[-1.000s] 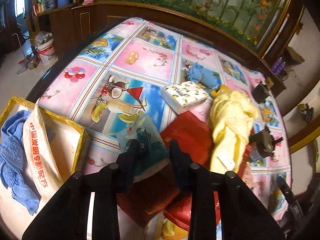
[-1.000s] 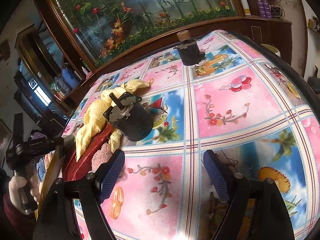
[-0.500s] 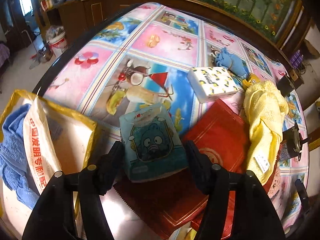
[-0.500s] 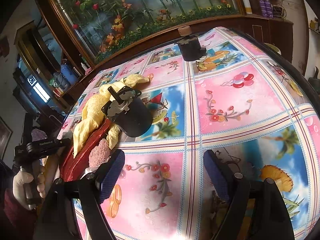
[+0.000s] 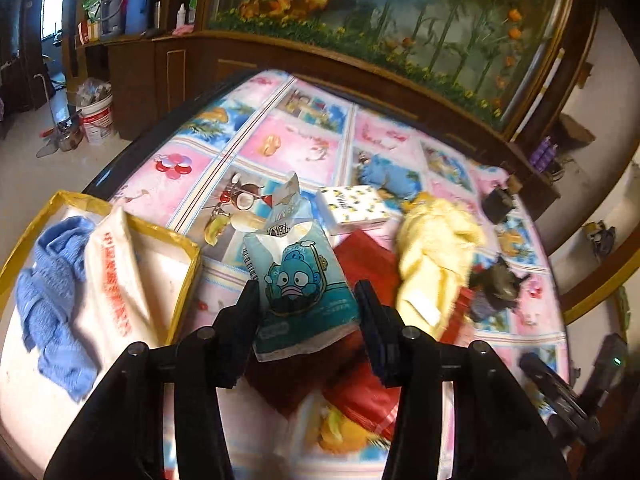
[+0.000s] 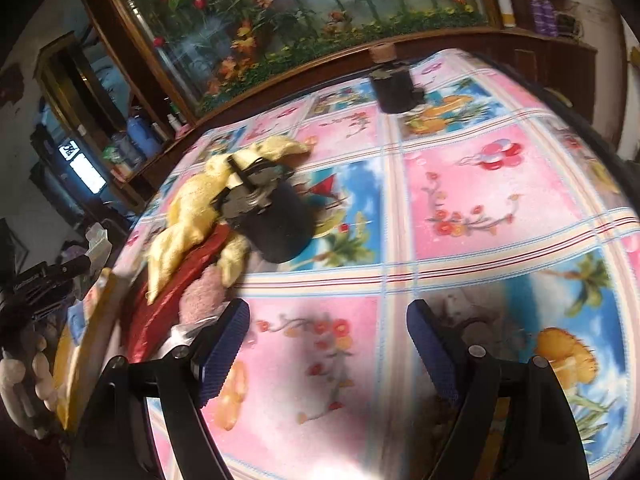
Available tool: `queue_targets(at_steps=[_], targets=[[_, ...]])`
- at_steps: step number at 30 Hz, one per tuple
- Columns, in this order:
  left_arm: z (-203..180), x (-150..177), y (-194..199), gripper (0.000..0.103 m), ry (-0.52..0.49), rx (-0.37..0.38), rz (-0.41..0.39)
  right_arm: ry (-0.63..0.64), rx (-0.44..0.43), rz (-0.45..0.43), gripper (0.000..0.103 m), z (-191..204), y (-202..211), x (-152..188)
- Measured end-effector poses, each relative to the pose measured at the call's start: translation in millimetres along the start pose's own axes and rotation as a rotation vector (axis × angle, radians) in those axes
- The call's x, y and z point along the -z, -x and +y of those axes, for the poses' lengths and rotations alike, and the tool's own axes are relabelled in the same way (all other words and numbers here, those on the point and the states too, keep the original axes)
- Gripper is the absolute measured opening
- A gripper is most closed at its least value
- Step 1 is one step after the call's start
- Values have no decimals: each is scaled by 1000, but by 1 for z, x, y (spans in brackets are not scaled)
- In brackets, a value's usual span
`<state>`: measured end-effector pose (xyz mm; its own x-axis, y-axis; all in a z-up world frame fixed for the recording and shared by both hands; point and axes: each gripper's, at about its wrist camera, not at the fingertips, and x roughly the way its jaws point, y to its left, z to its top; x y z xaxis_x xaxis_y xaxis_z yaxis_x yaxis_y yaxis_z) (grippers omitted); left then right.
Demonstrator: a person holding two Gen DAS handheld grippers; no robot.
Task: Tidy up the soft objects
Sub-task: 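Grasp the blue tissue pack with left gripper while right gripper grasps the pink ball, then lower the tissue pack into the tray with left gripper while right gripper places the ball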
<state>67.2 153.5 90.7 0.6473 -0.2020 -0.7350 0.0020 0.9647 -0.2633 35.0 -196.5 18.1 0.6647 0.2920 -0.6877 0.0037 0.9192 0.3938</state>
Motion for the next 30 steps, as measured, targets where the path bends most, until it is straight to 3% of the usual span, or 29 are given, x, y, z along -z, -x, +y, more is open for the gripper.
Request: queue_targets(at_steps=[5,10,12,14,17,18,19,24,30], targets=[[0,24,45,46,12,60,-66,80,-91,85,83,35,-13,0],[10,43,73,46,-9,48,-98,172,-51,131,82,74,-32,-9],[19,50,81,46,-6,35,-102,183,-27,133,77,83,-41,-13],[29,57,88,46,-2,12,-105,200,-13,131,61,90,-46,-13],[44,66,98,46,4,-13,-114,239,-6,138,55,103,-55,-14],[48,68,101,46,7,-22,-117,249,-4,155,48,106,-60,-12],[52,70,102,46,11,-30,-122,249,-12,176,31,107,-64,-11],[75,77,109,46,56,-37,-130,218,-39,171,27,103,-50,-3],[96,83,109,46,95,-45,-131,176,-64,96,27,93,-5,0]])
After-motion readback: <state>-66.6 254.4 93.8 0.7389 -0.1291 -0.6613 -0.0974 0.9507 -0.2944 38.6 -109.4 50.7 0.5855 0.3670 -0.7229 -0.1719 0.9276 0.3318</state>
